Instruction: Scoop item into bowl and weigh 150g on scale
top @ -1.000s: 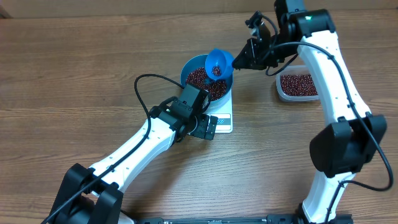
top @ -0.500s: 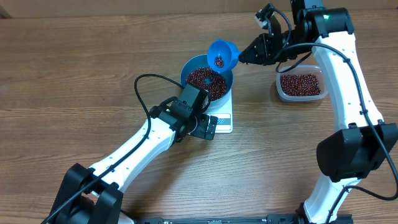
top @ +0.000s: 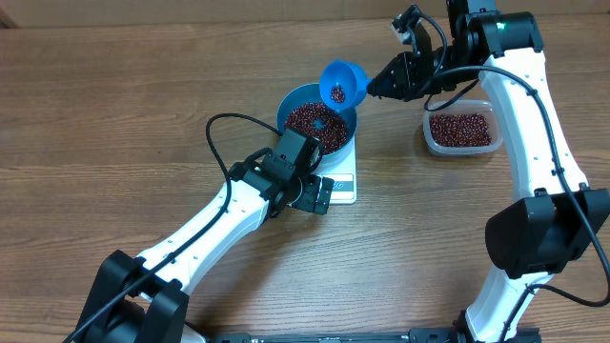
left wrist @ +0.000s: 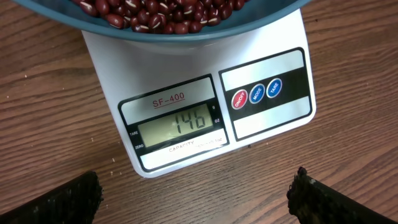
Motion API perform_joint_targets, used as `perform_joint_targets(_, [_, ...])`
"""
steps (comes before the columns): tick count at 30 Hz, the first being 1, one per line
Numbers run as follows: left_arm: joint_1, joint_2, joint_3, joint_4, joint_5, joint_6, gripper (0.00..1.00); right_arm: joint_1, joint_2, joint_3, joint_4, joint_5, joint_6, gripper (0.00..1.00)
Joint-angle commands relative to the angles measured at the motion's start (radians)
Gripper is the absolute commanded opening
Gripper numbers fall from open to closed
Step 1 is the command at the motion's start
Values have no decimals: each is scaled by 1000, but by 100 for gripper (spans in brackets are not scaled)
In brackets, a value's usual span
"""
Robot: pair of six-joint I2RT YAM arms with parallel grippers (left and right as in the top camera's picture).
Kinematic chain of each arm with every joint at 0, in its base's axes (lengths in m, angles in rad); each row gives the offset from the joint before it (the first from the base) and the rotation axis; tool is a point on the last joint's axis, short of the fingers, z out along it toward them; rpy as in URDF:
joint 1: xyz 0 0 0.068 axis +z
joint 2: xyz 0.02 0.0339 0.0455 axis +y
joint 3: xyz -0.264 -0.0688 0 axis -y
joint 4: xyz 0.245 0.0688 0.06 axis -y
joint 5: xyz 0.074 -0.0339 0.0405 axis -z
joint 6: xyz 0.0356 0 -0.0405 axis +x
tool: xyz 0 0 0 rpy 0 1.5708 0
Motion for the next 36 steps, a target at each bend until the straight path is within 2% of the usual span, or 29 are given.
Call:
perform_joint_targets(1, [-5,1,-2,4,8,26,100,13,-38,35,4,89,-14,4])
perform_joint_targets(6, [-5,1,-2,4,8,26,99,49,-38,35,5,173,-14,4])
perform_joint_targets(23, [-5,1,-2,4,4,26,100,296,-40,35,48,731,-18,4])
perform_joint_targets(36, [-5,1,-2,4,3,26,99,328,-110,35,70,755,-18,4])
